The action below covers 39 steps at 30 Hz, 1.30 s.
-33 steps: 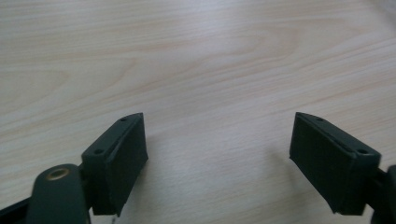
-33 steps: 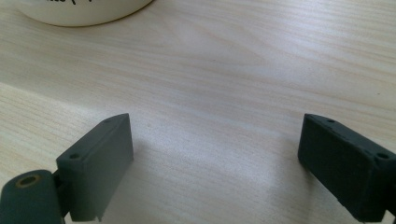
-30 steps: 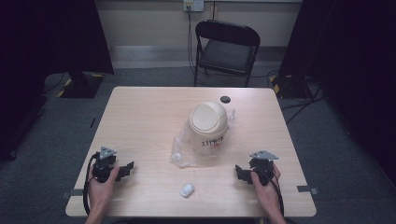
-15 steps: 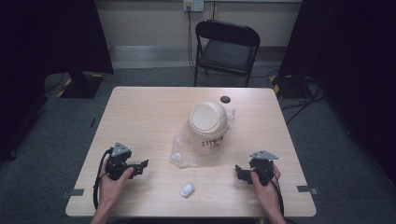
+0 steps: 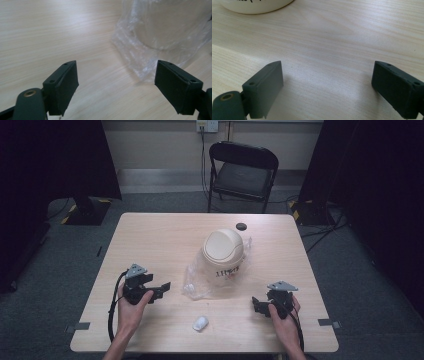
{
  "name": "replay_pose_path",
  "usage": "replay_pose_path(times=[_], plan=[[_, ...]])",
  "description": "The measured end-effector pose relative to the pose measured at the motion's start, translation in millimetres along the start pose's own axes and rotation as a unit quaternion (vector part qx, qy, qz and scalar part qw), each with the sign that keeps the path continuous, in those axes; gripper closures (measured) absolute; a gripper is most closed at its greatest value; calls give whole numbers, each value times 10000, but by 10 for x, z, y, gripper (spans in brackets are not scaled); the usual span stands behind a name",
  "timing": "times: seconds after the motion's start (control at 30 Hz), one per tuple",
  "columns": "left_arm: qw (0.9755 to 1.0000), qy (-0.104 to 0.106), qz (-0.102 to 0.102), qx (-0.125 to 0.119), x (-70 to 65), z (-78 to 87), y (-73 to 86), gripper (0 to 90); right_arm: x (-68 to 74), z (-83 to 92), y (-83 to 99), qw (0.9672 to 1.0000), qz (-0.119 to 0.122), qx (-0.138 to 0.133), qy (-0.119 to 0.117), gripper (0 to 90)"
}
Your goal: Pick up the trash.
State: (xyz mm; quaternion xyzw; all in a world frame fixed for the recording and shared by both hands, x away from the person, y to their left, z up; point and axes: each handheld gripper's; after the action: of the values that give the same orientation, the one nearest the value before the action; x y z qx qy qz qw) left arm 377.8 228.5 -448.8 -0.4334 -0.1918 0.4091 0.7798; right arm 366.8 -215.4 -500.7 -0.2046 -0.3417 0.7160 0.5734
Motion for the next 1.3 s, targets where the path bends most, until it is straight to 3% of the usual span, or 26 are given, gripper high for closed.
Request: replay_pose_path(times=[0.27,0.37,0.43,0.53,0.63,0.73,0.83,0.97,1.13,1.27,1.3], plan=[[9996,195,-166,-126,-67,-78,-173,228,1,1,0,10000,-7,5,-2,95],[9988,408,-12,-263,-59,-94,-238,218,1,1,0,10000,-7,5,-2,95],[9991,319,-125,-243,-84,-122,-314,205,1,1,0,10000,-6,5,-1,95],[9987,379,-132,-314,-125,-158,-415,204,1,1,0,10000,-8,5,-1,95],[9983,365,-333,-299,-179,-192,-537,200,1,1,0,10000,-6,5,0,95],[9978,407,-406,-322,-217,-206,-645,200,1,1,0,10000,-6,6,-2,95],[9965,408,-655,-330,-286,-199,-748,207,1,1,0,10000,-5,5,-1,95],[9957,550,-555,-494,-314,-212,-858,207,1,1,0,10000,-6,5,-2,95],[9945,635,-632,-541,-344,-258,-1012,205,1,1,0,10000,-6,5,-2,95],[9927,627,-851,-581,-423,-269,-1164,203,-1,-1,-1,10000,-1,-1,0,94],[9923,697,-797,-647,-431,-270,-1189,203,-1,-1,-2,10000,2,4,-5,94]])
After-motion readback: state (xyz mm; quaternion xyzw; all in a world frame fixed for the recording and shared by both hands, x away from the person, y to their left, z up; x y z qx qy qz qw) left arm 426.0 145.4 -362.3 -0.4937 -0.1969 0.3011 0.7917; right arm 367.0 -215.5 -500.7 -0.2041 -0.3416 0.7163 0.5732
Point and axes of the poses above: each handheld gripper's, and its own axes: z roughly backward along the jaws, y roughly out of its underside, x roughly to its left, and after that the axes turned 9 degrees about -z, right-handed
